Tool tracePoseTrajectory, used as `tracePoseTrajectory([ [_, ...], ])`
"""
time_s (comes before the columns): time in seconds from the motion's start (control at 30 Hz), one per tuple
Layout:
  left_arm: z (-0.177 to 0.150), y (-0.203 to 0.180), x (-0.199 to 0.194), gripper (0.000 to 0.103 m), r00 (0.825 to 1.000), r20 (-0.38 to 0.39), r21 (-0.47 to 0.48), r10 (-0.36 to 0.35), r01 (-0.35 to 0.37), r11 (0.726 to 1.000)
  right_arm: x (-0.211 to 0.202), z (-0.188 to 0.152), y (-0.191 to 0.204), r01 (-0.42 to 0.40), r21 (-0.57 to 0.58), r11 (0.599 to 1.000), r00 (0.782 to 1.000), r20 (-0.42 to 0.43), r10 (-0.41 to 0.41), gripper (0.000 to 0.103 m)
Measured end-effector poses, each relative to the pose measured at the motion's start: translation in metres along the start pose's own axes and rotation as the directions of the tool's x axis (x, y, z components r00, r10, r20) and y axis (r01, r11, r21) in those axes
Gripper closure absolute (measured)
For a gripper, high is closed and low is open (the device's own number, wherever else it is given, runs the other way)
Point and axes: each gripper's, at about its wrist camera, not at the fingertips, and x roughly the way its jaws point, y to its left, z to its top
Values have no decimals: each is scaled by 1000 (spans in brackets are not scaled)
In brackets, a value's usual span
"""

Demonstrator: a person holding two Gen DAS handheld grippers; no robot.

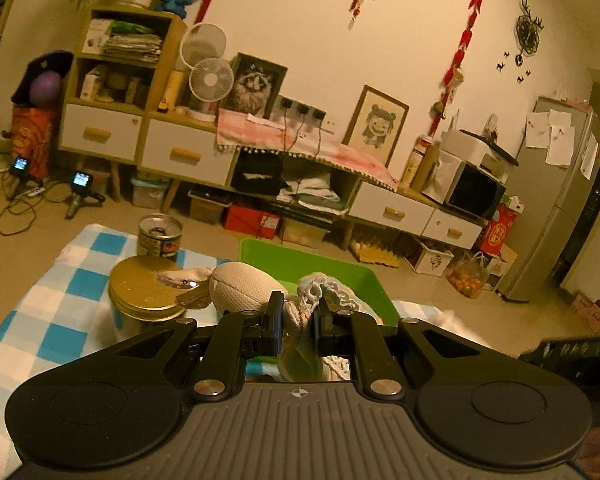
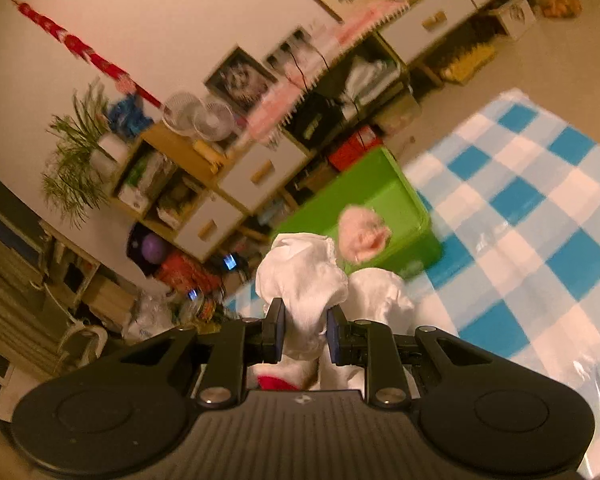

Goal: Organize soft objects
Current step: 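Carry the bunny doll and white gloves into the green tub and release them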

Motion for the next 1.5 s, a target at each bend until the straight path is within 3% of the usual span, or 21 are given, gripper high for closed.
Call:
tracePoseTrajectory([
  [0.1,-6,-2,8,92,999,-38,9,3,-2,1000,18,-6,-8,101,-25,995,986,-131,-104,80],
  [0.2,-11,0,13,92,997,-78,-8,2,-2,1000,35,-10,-24,171,5,985,965,-205,-166,79],
  [0.33,-12,4,14,92,995,-96,-31,-3,0,1000,33,-8,-25,199,-21,980,963,-184,-199,75],
  [0.47,-12,4,14,92,995,-101,-29,1,-4,1000,37,-13,-12,184,-113,976,958,-200,-204,58],
  [0.57,-13,4,15,92,994,-112,-30,3,-7,1000,55,-27,-5,237,-196,952,924,-258,-283,57],
  [0.67,-14,4,16,92,993,-120,-31,-1,-3,1000,68,-41,-3,245,-269,931,904,-283,-320,59],
  [0.7,-14,3,16,92,993,-121,-30,-2,-1,1000,70,-45,-2,249,-291,924,901,-280,-331,69],
  [0.73,-14,3,16,92,993,-121,-29,-4,0,1000,70,-47,-2,255,-305,918,900,-272,-340,73],
  [0.87,-10,1,15,92,994,-111,-26,-9,6,1000,56,-36,3,252,-283,925,924,-213,-317,82],
  [1.1,5,-11,22,92,998,-64,6,0,1,1000,23,6,17,205,-162,965,976,-43,-215,83],
  [1.27,22,-24,43,92,998,-57,44,3,-1,999,24,37,24,180,-85,980,984,21,-179,83],
  [1.5,40,-42,104,92,995,-99,133,33,-19,991,58,81,25,178,-49,983,983,64,-175,83],
])
